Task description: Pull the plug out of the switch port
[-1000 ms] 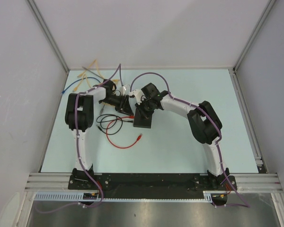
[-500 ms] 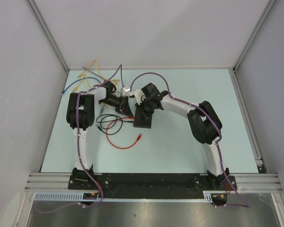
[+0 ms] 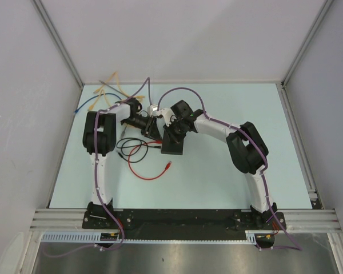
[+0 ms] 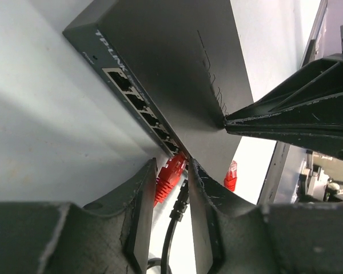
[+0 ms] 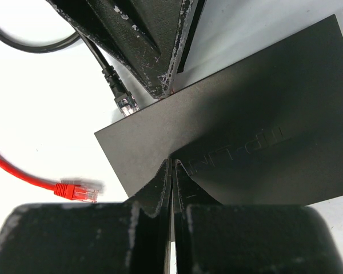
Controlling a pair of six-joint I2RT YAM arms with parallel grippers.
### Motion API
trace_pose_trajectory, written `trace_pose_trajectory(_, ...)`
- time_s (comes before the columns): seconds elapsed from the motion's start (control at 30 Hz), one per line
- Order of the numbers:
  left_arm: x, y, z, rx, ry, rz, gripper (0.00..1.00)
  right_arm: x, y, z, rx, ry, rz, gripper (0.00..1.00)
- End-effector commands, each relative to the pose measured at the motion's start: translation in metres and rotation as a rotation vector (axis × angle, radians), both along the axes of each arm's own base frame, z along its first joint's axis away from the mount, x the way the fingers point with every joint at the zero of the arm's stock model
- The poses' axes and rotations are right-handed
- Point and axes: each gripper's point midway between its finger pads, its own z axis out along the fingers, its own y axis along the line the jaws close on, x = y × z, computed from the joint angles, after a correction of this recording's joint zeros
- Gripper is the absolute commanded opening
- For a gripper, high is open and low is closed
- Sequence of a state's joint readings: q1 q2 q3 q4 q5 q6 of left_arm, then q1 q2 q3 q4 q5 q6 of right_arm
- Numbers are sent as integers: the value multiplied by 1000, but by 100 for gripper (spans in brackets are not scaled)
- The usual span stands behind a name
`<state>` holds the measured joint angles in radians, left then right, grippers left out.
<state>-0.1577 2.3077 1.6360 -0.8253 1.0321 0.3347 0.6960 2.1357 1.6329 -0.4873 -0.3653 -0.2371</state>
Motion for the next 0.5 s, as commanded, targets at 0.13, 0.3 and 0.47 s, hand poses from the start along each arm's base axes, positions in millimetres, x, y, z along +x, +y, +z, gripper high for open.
trace_pose_trajectory(0.13,-29,-11,-8,-45,16,-128,32,-8,-13,-21,-59,40,-11,0)
trace_pose_trajectory(0.3,-30,-12,-7,-53,9,-134,26,-9,-13,-22,-60,44,-10,0)
trace_pose_trajectory(0.47,-31,-12,-11,-26,9,-134,15,-9,-12,-22,-59,45,-10,0)
